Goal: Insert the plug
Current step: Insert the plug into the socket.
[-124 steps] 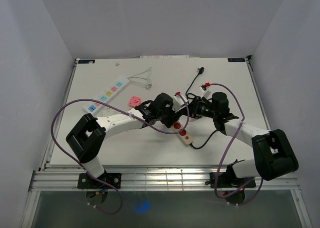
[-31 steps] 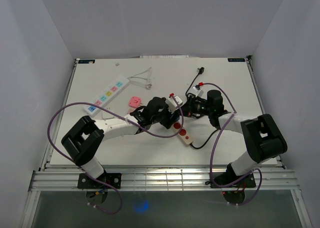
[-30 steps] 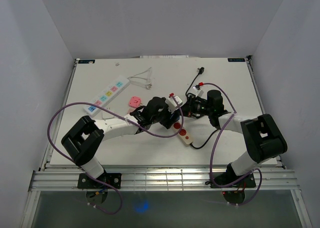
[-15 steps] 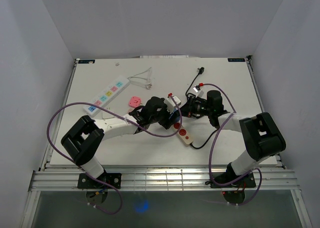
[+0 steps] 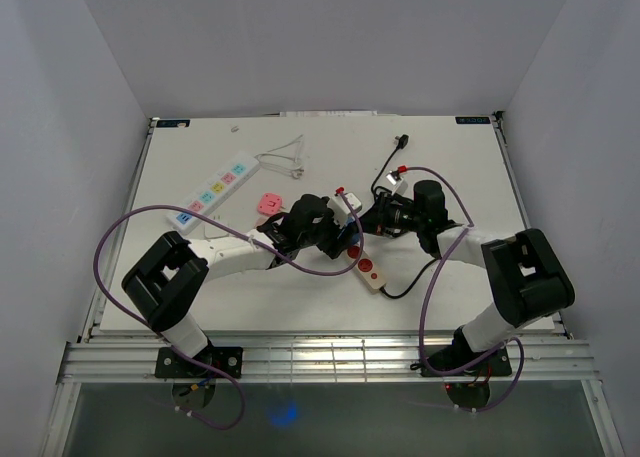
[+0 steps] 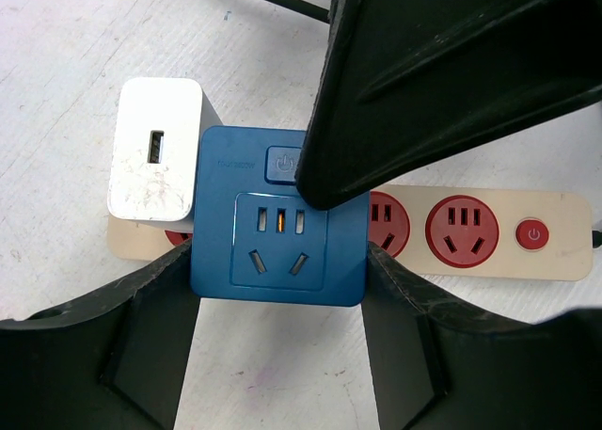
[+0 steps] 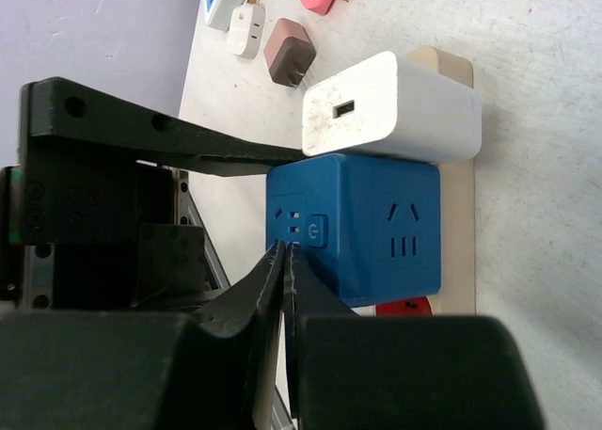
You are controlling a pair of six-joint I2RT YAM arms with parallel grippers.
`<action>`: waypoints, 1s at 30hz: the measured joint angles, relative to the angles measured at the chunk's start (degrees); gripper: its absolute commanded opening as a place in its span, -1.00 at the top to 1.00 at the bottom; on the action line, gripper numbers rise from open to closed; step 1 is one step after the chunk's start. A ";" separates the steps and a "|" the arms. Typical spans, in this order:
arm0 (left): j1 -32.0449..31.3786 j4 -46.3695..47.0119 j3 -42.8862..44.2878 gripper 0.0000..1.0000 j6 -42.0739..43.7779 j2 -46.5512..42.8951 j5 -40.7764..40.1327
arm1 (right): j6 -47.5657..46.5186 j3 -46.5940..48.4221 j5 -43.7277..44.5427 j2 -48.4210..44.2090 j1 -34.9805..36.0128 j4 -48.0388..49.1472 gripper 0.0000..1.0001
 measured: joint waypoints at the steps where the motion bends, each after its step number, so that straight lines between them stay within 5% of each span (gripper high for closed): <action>1: 0.02 0.11 -0.07 -0.39 0.00 0.00 0.04 | -0.50 0.00 0.11 -0.72 0.00 -0.87 0.84; 12: 0.11 1.38 -0.90 -0.40 -0.02 -0.13 0.20 | -0.90 0.11 -2.27 -7.02 0.02 0.07 0.85; 21: 0.31 2.03 -1.46 -0.39 0.07 -0.22 0.66 | 4.13 -2.71 -4.79 4.04 0.04 9.99 0.84; 30: 0.35 2.67 -1.75 -0.39 -0.09 -0.22 0.76 | 1.36 -0.85 -0.76 -1.27 0.33 0.02 0.84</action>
